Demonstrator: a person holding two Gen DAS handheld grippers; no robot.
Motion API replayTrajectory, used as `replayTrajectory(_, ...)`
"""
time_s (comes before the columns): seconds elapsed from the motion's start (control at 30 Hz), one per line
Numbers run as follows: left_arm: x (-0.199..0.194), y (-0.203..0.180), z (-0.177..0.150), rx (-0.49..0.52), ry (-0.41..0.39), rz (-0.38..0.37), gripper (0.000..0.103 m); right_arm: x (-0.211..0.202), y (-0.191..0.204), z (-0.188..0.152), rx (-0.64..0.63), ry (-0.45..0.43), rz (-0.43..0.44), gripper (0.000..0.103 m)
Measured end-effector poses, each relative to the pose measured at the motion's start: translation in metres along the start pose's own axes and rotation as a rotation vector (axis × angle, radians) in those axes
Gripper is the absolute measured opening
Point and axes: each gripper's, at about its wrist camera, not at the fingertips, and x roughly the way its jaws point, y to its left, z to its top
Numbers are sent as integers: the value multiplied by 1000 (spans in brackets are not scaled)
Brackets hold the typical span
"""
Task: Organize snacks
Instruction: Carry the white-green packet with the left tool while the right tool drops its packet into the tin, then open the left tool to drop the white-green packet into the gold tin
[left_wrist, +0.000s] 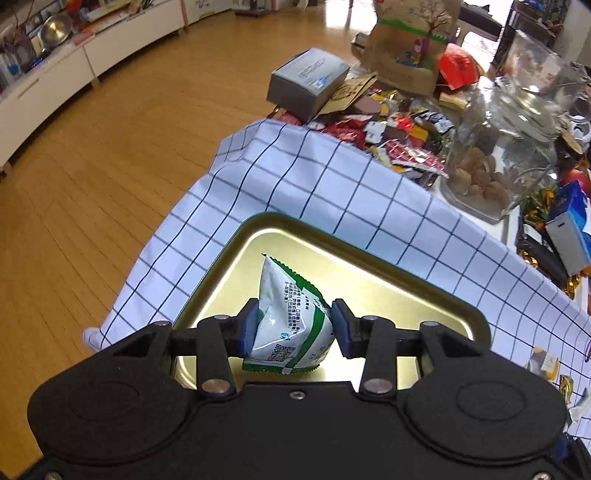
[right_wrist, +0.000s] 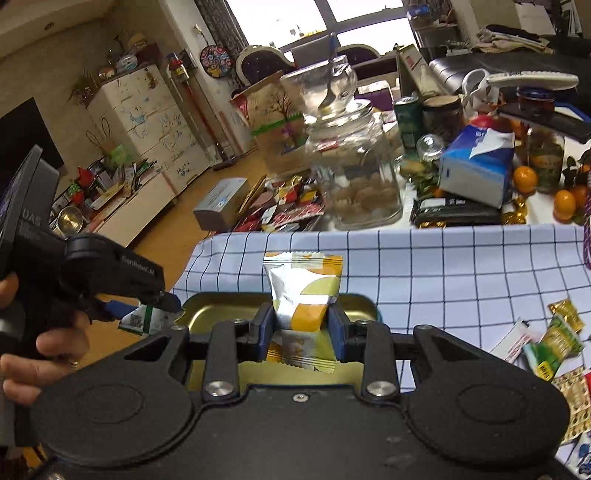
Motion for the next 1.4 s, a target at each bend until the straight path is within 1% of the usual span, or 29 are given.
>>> replayTrajectory(0.13,11,6,1,-20,37,6,49,7,7,-6,-24,15,5,34)
replayTrajectory(0.3,12,8,3,-25,26,17,50,11,10,-6,-45,16,1,34)
replayTrajectory(0.43,13,4,3,3,27,11,50,13,9,-6,-37,23,8,34)
replayTrajectory(0.53,12,-2,0,41,19,21,50,13,13,-7,-47,25,14,35)
replayTrajectory(0.63,13,-6,-3,69,9,33,51,12,15,-7,-68,16,34,36)
replayTrajectory(0.7,13,-8,-3,74,11,30,52,10,17,-7,-76,7,48,42)
replayTrajectory(0.77,14,-9,-3,73,19,24,52,9,19,-7,-92,6,58,44)
replayTrajectory(0.9,15,-8,-3,57,27,19,52,10,21,-9,-117,13,44,44)
replayTrajectory(1.13,18,-1,-1,3,41,21,52,15,17,-7,-91,30,25,44)
replayTrajectory(1.4,8,6,1,-38,-13,8,54,17,13,-6,-53,47,28,44)
